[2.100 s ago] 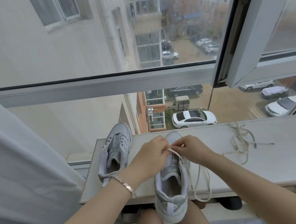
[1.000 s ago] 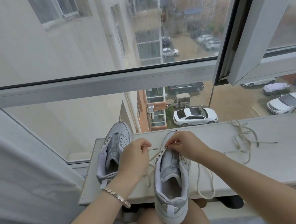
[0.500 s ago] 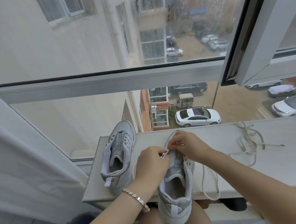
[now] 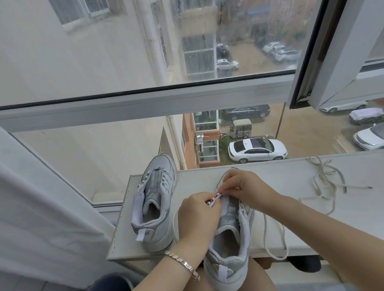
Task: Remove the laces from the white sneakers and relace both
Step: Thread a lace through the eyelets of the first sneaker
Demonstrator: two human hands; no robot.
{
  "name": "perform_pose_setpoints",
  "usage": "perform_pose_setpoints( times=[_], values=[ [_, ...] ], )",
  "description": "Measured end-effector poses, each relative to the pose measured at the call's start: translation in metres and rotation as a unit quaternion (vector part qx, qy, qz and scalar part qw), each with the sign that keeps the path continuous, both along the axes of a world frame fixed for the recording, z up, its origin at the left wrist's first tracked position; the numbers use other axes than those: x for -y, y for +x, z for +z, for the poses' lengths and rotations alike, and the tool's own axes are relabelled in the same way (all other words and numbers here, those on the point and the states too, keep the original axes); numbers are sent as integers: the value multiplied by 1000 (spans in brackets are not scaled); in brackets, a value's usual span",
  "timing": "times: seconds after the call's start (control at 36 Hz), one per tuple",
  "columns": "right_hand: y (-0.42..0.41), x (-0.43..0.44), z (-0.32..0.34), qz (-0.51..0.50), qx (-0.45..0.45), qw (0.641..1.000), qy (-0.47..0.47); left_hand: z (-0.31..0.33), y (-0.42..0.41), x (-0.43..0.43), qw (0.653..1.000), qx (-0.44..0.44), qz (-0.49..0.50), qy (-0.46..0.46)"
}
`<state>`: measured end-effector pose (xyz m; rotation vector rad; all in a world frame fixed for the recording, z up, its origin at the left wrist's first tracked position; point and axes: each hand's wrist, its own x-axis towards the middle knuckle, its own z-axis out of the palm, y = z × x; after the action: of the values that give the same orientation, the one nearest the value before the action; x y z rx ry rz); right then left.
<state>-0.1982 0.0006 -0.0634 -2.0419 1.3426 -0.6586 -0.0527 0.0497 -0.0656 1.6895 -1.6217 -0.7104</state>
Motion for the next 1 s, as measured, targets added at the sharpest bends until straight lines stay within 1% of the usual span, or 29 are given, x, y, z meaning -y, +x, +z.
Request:
perform_pose_setpoints(
  times=[0.08,0.14,0.19,0.31,0.36,0.39,0.47,0.53,0.61,0.67,0.72,0.81,0.86,0.92,1.0],
  values=[
    [0,0,2,38,-58,996,-52,1,-1,-1,1000,4,-1,-2],
    [-1,2,4,45,-55,996,-58,1,-2,-1,1000,3,-3,-2],
    [-3,4,5,35,-18,999,-25,0,-2,-2,1000,8,-10,-1],
    [-5,9,6,6,54,994,92,0,-2,-2,1000,6,-17,3],
    [-5,12,9,7,59,990,130,0,-2,-3,1000,-1,-16,6],
    [-5,13,10,12,51,990,133,0,-2,-2,1000,-7,-14,7],
    [-4,11,15,21,15,996,87,-1,-1,0,1000,-24,6,3],
    [1,6,16,26,-28,999,24,-2,1,2,999,-37,23,4],
    [9,-2,14,46,-86,992,-78,-3,4,3,998,-55,36,6],
    [12,-4,15,53,-103,988,-101,-4,4,3,998,-60,35,9],
    [11,-3,17,50,-105,990,-84,-3,4,2,997,-68,32,14],
    [6,-1,19,40,-88,994,-45,-2,-1,0,997,-63,25,20],
    [3,0,18,20,-60,998,-23,-1,-4,-2,998,-58,28,23],
    [3,-2,15,-15,-8,1000,5,-1,-6,-3,997,-57,37,27],
    [5,-5,10,-68,70,994,52,-1,-7,-3,997,-61,44,28]
  ],
)
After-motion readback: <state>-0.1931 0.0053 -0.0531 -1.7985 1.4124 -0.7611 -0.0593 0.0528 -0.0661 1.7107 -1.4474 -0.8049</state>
